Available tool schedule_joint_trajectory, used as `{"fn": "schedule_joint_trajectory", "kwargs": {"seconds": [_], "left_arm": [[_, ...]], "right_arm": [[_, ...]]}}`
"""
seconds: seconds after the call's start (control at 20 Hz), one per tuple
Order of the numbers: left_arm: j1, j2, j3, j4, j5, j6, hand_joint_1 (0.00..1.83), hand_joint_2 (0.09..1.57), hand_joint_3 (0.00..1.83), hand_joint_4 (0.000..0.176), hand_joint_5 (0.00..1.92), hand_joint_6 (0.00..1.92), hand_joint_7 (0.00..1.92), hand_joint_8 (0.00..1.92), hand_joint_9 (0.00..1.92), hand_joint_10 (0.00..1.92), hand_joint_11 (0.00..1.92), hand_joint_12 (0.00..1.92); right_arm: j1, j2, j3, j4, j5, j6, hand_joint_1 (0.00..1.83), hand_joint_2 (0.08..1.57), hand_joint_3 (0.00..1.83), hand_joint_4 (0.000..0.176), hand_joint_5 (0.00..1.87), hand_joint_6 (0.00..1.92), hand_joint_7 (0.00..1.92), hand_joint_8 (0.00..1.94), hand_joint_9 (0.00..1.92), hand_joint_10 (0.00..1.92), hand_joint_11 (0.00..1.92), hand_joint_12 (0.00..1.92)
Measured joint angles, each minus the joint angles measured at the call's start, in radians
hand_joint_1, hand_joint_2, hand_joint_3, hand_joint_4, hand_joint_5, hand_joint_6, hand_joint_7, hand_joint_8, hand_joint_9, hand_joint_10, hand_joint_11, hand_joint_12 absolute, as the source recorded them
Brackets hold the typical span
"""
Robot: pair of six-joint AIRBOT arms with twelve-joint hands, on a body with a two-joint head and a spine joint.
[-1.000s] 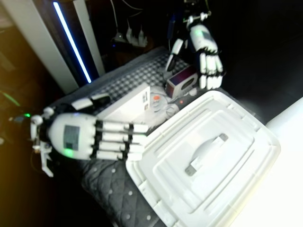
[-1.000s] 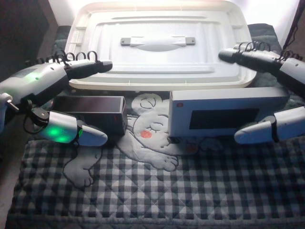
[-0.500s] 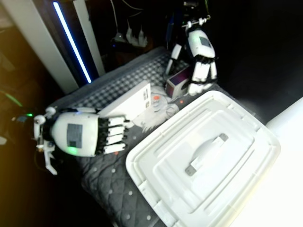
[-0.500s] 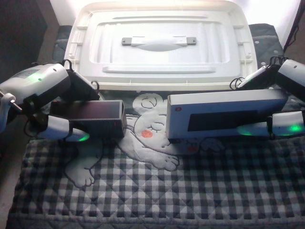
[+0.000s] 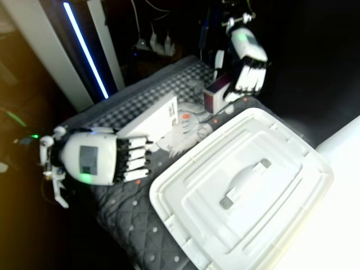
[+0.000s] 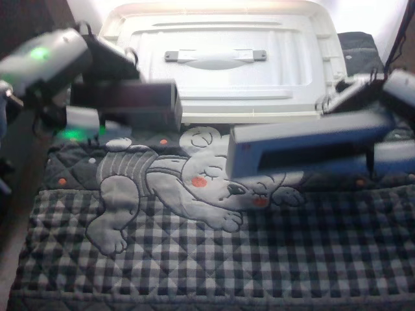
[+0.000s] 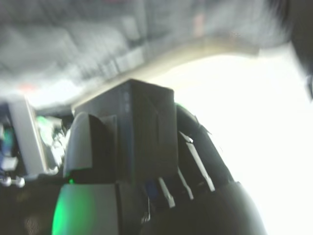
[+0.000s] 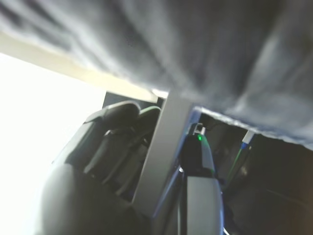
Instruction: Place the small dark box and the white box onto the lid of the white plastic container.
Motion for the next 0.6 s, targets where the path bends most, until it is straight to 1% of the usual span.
{"fn": "schedule_joint_trajectory", "kwargs": {"seconds": [0.05,0.1,0.15,0.2,0.25,0.3,0.35,0.4,0.45,0.5,0.55,0.6], "left_arm": [[-0.016,0.000,0.011,0.006,-0.003,-0.001,1.39,1.07,0.00,0.000,1.00,0.82,1.11,0.75,1.00,1.10,0.70,1.27],[-0.038,-0.001,0.028,0.013,-0.004,-0.001,1.39,1.08,0.00,0.000,0.97,0.92,1.07,0.81,0.96,1.12,0.68,1.19],[-0.062,-0.016,0.059,0.013,-0.004,-0.001,1.38,1.09,0.00,0.000,0.98,0.94,1.05,0.84,0.94,1.13,0.67,1.16],[-0.084,-0.031,0.085,0.000,0.002,0.000,1.38,1.09,0.00,0.000,1.01,0.78,1.05,0.91,0.93,1.21,0.61,1.31],[-0.117,-0.048,0.124,0.006,0.026,0.000,1.28,1.09,0.00,0.000,1.04,0.74,1.02,1.06,0.82,1.02,0.50,1.46],[-0.158,-0.071,0.161,0.025,0.063,0.000,1.35,1.11,0.00,0.000,1.00,0.79,1.01,1.00,0.87,1.25,0.52,1.50],[-0.190,-0.097,0.193,0.041,0.088,0.001,1.38,1.09,0.00,0.000,0.98,0.79,1.06,0.89,0.95,1.21,0.61,1.41],[-0.232,-0.135,0.235,0.063,0.114,0.000,1.39,1.07,0.00,0.000,1.01,0.72,1.10,0.83,0.98,1.18,0.60,1.40],[-0.276,-0.179,0.280,0.100,0.177,0.000,1.38,1.10,0.01,0.000,0.92,0.96,1.03,0.91,0.92,1.19,0.49,1.30],[-0.284,-0.190,0.290,0.108,0.197,0.000,1.38,1.10,0.01,0.000,0.92,0.96,1.03,0.91,0.92,1.19,0.49,1.30],[-0.303,-0.211,0.312,0.126,0.239,0.000,1.27,1.03,0.00,0.000,0.73,0.44,0.77,0.46,0.66,0.65,0.31,1.20],[-0.319,-0.231,0.329,0.133,0.276,-0.001,1.06,0.96,0.00,0.046,0.43,0.12,0.38,0.11,0.26,0.20,0.06,0.24]], "right_arm": [[0.026,0.000,0.014,0.005,0.010,0.000,1.29,1.04,0.00,0.000,1.24,0.26,1.13,1.01,1.15,1.47,1.09,1.86],[0.052,0.000,0.032,0.007,0.023,0.000,1.22,1.02,0.00,0.000,1.24,0.46,1.12,1.15,1.16,1.68,1.13,1.91],[0.076,-0.002,0.051,0.005,0.031,-0.005,1.27,1.06,0.00,0.000,1.16,0.44,1.10,1.10,1.19,1.55,1.14,1.87],[0.094,-0.007,0.066,-0.001,0.031,-0.017,1.29,1.04,0.00,0.000,1.08,0.66,1.24,0.75,1.21,1.07,1.11,1.49],[0.114,-0.018,0.084,-0.011,0.028,-0.033,1.28,1.04,0.00,0.000,1.03,0.81,1.30,0.55,1.28,0.67,1.11,1.19],[0.130,-0.024,0.098,-0.035,0.011,-0.044,1.28,1.03,0.00,0.000,1.04,0.82,1.36,0.41,1.37,0.44,1.13,1.12],[0.142,-0.026,0.105,-0.050,-0.007,-0.065,1.29,1.02,0.00,0.000,1.08,0.71,1.37,0.43,1.41,0.40,1.11,1.24],[0.166,-0.038,0.125,-0.065,-0.036,-0.074,1.29,1.01,0.00,0.000,1.09,0.75,1.42,0.28,1.42,0.35,1.06,1.23],[0.203,-0.064,0.170,-0.074,-0.081,-0.078,1.38,1.03,0.00,0.000,1.04,0.74,1.26,0.44,1.21,0.82,1.00,1.20],[0.214,-0.070,0.182,-0.076,-0.096,-0.082,1.38,1.03,0.00,0.000,1.04,0.74,1.26,0.44,1.21,0.82,1.00,1.20],[0.237,-0.085,0.210,-0.086,-0.133,-0.085,1.24,1.07,0.00,0.000,0.81,0.38,0.92,0.22,0.76,0.60,0.45,1.35],[0.259,-0.092,0.227,-0.089,-0.172,-0.084,1.17,1.07,0.00,0.000,0.63,0.13,0.63,0.05,0.48,0.34,0.09,1.34]]}}
